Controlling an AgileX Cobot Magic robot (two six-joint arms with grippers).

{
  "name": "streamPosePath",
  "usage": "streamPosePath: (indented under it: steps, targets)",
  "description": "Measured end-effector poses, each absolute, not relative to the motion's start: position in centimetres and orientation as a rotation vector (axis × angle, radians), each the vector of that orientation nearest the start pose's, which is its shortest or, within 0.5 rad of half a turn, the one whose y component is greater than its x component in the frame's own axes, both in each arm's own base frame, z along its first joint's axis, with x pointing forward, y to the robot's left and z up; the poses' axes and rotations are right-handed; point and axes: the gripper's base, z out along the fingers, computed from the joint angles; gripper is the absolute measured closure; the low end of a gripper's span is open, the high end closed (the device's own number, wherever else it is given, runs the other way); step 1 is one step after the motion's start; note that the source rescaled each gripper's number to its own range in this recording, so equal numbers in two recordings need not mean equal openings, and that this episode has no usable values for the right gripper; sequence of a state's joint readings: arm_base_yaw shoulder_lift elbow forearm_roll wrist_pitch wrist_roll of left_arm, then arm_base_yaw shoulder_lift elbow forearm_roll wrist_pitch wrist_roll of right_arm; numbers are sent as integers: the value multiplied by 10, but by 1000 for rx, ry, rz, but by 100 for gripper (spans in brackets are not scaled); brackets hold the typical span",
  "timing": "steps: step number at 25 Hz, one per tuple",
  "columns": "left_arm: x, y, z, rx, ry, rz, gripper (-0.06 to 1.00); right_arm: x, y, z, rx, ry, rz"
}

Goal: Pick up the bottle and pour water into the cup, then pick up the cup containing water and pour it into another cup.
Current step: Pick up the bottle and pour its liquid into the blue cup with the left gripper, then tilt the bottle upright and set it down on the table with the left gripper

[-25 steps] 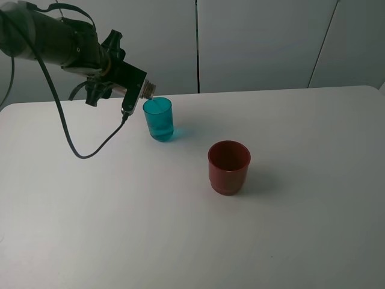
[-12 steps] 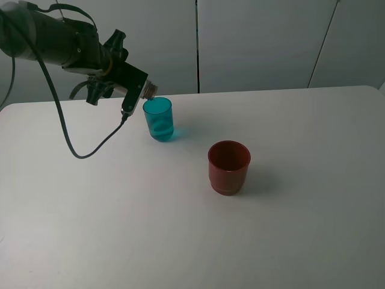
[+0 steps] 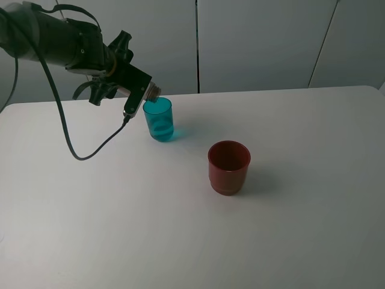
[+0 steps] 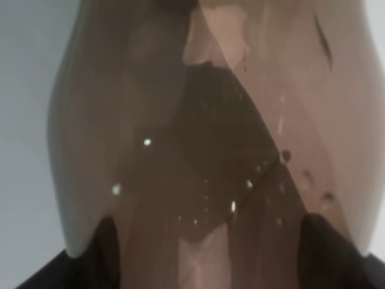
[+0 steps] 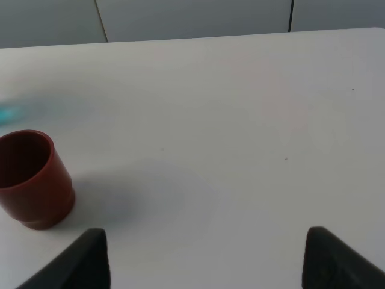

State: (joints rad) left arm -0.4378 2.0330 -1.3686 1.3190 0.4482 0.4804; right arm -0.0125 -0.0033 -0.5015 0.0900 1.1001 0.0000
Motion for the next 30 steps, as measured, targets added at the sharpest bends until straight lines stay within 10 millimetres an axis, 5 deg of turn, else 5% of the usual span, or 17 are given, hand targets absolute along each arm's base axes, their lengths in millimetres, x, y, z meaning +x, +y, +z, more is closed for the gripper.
streamPosePath:
  steps: [21,30]
  targets:
    - [420,-155,186,-2666,-1940,-1444,94,-7,7,275,1,2077,97]
    - [415,-154,204,-2623,-2109,-1427,94,-7,7,275,6,2077,101]
